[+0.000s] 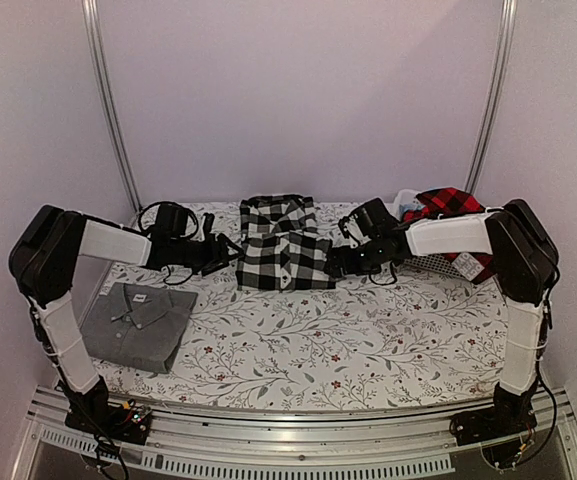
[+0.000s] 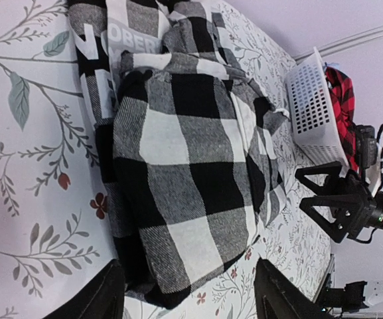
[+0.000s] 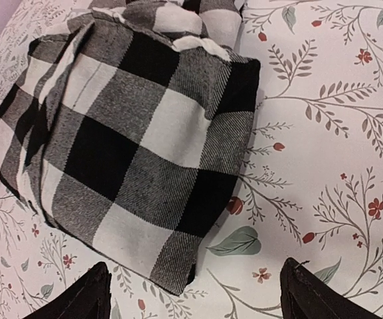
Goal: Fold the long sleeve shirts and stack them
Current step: Fold the rectangle-folded shirt at the center of the board, then move the 2/3-rectangle-folded shirt to the center of the board.
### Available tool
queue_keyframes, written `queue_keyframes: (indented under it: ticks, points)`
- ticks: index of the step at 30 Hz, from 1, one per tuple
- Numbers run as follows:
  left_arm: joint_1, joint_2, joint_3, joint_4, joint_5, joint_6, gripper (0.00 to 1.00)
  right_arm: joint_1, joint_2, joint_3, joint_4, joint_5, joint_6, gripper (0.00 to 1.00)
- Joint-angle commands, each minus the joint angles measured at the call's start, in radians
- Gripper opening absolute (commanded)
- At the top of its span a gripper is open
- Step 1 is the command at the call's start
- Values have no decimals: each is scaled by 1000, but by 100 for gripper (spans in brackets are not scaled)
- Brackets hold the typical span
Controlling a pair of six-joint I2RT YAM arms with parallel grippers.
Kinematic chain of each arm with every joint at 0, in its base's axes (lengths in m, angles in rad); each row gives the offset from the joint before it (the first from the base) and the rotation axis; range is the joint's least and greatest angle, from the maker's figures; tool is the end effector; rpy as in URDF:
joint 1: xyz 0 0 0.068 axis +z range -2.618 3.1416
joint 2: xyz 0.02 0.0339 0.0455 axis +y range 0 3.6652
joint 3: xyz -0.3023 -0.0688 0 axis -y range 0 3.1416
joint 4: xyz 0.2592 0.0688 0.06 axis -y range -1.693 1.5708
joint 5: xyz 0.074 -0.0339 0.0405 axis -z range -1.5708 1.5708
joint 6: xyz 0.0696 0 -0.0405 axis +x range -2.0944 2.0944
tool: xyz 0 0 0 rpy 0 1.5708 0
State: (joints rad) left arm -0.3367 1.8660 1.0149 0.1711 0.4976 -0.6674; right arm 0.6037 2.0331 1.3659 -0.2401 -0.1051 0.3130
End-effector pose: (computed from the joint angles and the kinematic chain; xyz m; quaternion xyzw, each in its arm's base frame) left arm 0.3940 -0.1731 0.1624 -0.0393 0.8802 -0.3957 0.2591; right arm 0.3941 0.2806 0.1580 -0.1537 0.9317 0.1884 0.2697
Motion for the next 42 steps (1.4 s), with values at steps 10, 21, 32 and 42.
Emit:
queue_keyframes:
  ticks: [10,21,32,42]
  points:
    - [-38,-19,-133,227,49,8,53,37,-72,-121,171,-74,19,60]
    - [-69,49,-88,203,44,23,52,44,-43,-121,160,-47,48,47]
    - [-73,81,-73,162,-12,14,50,44,14,-99,168,-69,63,47]
    - [-97,81,-74,122,-2,-30,18,45,47,-71,175,-80,68,35]
